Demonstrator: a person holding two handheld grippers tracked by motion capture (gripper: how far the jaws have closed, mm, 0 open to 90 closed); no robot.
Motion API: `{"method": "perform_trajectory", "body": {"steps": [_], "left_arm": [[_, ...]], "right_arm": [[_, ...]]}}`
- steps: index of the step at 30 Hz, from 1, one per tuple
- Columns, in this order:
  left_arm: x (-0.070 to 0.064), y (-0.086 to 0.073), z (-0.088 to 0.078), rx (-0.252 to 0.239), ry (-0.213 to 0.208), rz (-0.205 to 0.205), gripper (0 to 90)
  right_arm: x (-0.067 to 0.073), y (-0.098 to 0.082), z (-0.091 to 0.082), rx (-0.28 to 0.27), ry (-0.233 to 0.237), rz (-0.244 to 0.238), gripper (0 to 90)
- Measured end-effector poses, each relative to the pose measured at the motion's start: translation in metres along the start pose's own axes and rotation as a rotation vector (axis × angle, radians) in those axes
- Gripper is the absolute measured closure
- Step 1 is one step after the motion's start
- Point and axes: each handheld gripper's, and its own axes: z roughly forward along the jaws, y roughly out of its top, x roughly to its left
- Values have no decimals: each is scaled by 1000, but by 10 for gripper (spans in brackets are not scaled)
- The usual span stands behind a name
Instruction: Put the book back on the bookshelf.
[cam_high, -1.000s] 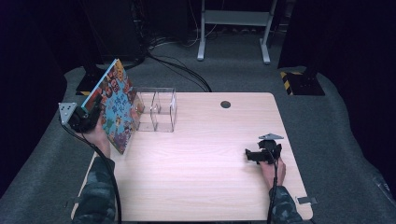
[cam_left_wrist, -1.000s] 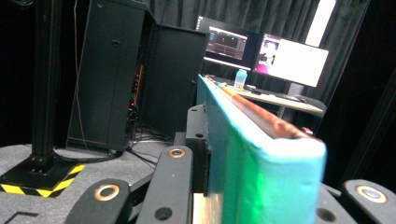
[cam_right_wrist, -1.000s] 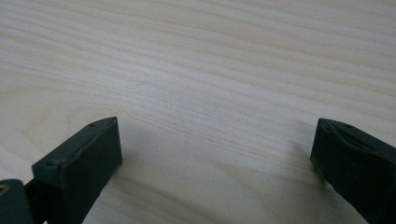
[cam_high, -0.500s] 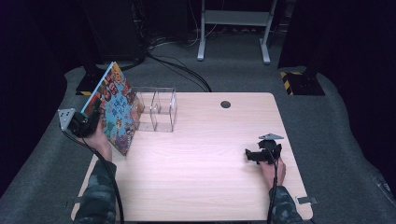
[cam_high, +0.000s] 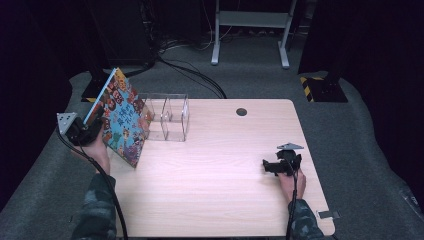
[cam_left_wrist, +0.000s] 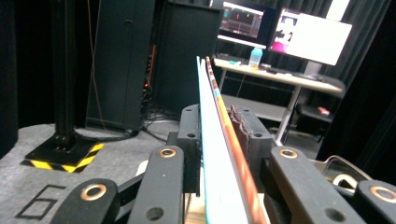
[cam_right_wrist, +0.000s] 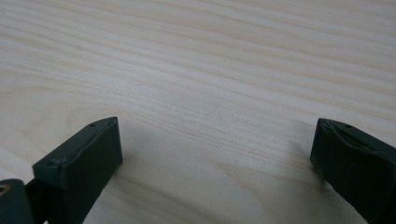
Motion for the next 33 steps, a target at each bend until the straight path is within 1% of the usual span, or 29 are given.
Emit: {"method": "perform_trajectory", "body": {"steps": [1,2,4,6,9,11,13,16,18,21,24,25,26,27,29,30,31,33], "left_arm": [[2,1,0,6,2,-3,726],[5,3,-1,14,5,5,719],[9,5,-1,32,2,7,701],[12,7,-1,48,-12,10,684],[13,9,-3,69,-29,16,625],[14,10,-5,87,-39,18,564],[16,11,-7,95,-56,8,516],[15,16,-12,97,-63,25,448],[12,20,-16,104,-55,43,407],[9,25,-21,124,-59,60,349],[6,27,-25,141,-54,69,287],[5,28,-27,140,-51,79,281],[4,28,-29,139,-51,78,267],[3,29,-31,142,-53,79,249],[1,30,-35,165,-64,95,198],[0,30,-37,168,-65,100,181],[0,30,-40,172,-67,107,169],[-1,30,-45,175,-70,107,154]], "right_arm": [[0,0,0,0,0,0,14],[0,0,0,0,0,1,14],[0,0,0,0,0,0,14],[0,0,0,0,0,0,14],[0,0,0,0,0,0,14],[0,0,0,0,0,0,14],[0,0,0,0,0,1,14],[0,0,0,0,0,0,14],[0,0,0,0,0,0,14],[0,0,0,0,0,0,14],[0,0,0,0,0,0,14],[0,0,0,0,0,0,14],[0,0,0,0,0,0,14],[0,0,0,0,0,0,14],[0,0,0,0,0,0,14],[0,0,0,0,0,0,14],[0,0,0,0,0,0,14],[0,0,0,0,0,0,14]]}}
